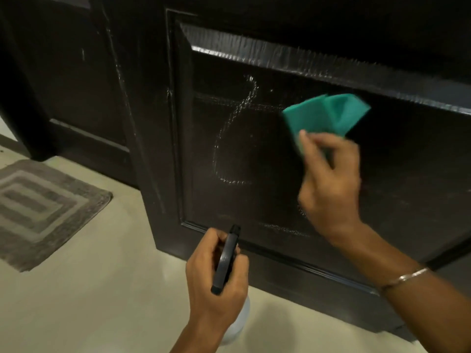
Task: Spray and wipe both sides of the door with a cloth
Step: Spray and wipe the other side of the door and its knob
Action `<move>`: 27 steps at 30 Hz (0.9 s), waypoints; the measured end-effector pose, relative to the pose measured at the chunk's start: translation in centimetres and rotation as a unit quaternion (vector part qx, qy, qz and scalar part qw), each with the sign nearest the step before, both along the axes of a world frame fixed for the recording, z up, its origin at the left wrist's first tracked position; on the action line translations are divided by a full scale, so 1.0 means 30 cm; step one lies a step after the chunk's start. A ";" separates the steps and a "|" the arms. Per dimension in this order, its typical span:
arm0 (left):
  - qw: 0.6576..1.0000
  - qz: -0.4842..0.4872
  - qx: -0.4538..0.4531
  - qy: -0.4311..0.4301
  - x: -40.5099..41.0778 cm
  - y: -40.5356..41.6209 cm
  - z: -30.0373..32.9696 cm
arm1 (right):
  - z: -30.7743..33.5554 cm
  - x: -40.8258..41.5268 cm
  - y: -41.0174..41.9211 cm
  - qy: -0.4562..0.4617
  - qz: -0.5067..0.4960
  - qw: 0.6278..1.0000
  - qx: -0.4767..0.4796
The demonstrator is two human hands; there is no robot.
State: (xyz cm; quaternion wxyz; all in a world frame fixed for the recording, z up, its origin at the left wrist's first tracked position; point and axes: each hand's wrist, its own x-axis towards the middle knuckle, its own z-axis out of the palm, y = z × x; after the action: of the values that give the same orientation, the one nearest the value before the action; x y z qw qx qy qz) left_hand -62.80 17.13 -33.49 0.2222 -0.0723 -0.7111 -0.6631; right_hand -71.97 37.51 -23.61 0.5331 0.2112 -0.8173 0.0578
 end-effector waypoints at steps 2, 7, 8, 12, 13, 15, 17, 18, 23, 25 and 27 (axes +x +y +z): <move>1.000 0.027 0.008 -0.009 -0.006 0.010 -0.031 | -0.168 -0.018 0.006 -0.086 0.057 0.978 0.181; 0.997 0.052 0.039 -0.027 -0.039 0.023 -0.068 | -0.349 0.046 0.177 -0.233 0.097 0.800 0.545; 0.997 0.051 0.042 -0.032 -0.046 0.027 -0.070 | -0.274 0.041 0.178 -0.218 0.104 0.788 0.566; 0.994 0.076 0.070 -0.045 -0.079 0.029 -0.083 | 0.179 -0.068 0.039 -0.010 0.059 0.894 0.444; 0.993 0.083 0.072 -0.045 -0.082 0.028 -0.085 | 0.264 -0.099 0.002 0.012 0.012 0.914 0.405; 0.992 0.089 0.078 -0.039 -0.082 0.013 -0.099 | 0.321 -0.140 -0.075 0.032 -0.049 0.946 0.320; 0.992 0.090 0.076 -0.035 -0.077 -0.004 -0.115 | 0.240 -0.144 -0.150 0.039 -0.060 0.959 0.274; 0.992 0.090 0.075 -0.033 -0.074 -0.010 -0.123 | 0.155 -0.140 -0.169 0.018 -0.057 0.957 0.283; 0.992 0.121 0.039 -0.018 -0.059 -0.041 -0.163 | -0.294 -0.060 -0.142 -0.195 0.006 0.813 0.549; 0.992 0.121 0.037 -0.015 -0.055 -0.051 -0.168 | -0.269 -0.050 -0.121 -0.219 0.030 0.768 0.600; 0.991 0.125 0.036 -0.018 -0.057 -0.057 -0.170 | -0.129 -0.092 -0.127 -0.160 0.059 0.811 0.560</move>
State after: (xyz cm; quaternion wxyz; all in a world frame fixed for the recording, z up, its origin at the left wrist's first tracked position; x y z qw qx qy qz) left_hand -64.51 15.42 -38.59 0.2925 0.0373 -0.6942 -0.6566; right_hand -74.72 33.72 -27.49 0.1794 0.5083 -0.7681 -0.3457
